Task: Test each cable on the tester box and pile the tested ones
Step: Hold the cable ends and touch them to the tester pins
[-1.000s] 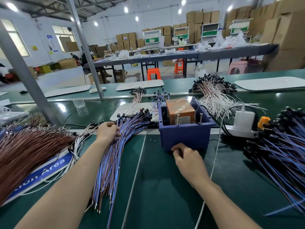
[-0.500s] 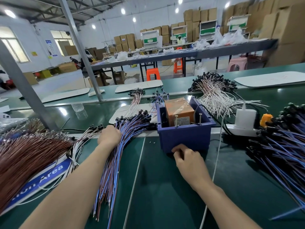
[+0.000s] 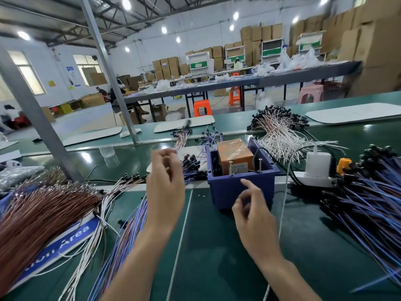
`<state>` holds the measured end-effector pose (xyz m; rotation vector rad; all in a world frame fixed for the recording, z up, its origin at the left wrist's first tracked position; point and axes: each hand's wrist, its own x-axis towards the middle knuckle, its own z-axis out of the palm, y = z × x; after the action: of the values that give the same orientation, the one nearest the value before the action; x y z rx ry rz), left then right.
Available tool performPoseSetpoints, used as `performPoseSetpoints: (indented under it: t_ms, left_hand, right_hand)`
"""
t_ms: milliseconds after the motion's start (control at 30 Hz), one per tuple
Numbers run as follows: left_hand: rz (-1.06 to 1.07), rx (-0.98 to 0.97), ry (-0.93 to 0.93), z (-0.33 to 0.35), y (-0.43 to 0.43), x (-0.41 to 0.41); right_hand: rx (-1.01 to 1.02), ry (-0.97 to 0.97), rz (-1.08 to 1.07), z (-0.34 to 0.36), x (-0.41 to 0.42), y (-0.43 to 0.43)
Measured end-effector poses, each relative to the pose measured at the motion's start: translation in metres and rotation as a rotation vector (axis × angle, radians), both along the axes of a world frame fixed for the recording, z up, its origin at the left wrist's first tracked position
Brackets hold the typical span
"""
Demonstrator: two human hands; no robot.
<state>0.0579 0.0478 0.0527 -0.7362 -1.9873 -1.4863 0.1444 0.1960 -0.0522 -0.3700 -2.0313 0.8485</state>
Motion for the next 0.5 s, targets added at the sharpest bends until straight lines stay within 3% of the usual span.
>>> performPoseSetpoints:
  t_ms: [100, 233, 300, 400, 500]
  left_hand:
    - [-0.064, -0.172, 0.130, -0.019, 0.009, 0.051]
    - [-0.253, -0.364, 0.345, -0.039, 0.025, 0.080]
    - [-0.343, -0.429, 0.463, -0.041, 0.034, 0.083]
    - [-0.314, -0.511, 0.622, -0.042, 0.047, 0.077]
    - [-0.227, -0.546, 0.662, -0.049, 0.050, 0.064]
  right_hand:
    - [0.054, 0.335, -0.139, 0.006, 0.022, 0.006]
    - [0.386, 0.241, -0.095, 0.013, 0.043, 0.029]
    - [0.457, 0.189, -0.053, 0.013, 0.044, 0.033]
    - [0.243, 0.126, -0.178, 0.014, 0.046, 0.038]
    - [-0.259, 0.162, -0.123, 0.010, 0.045, 0.049]
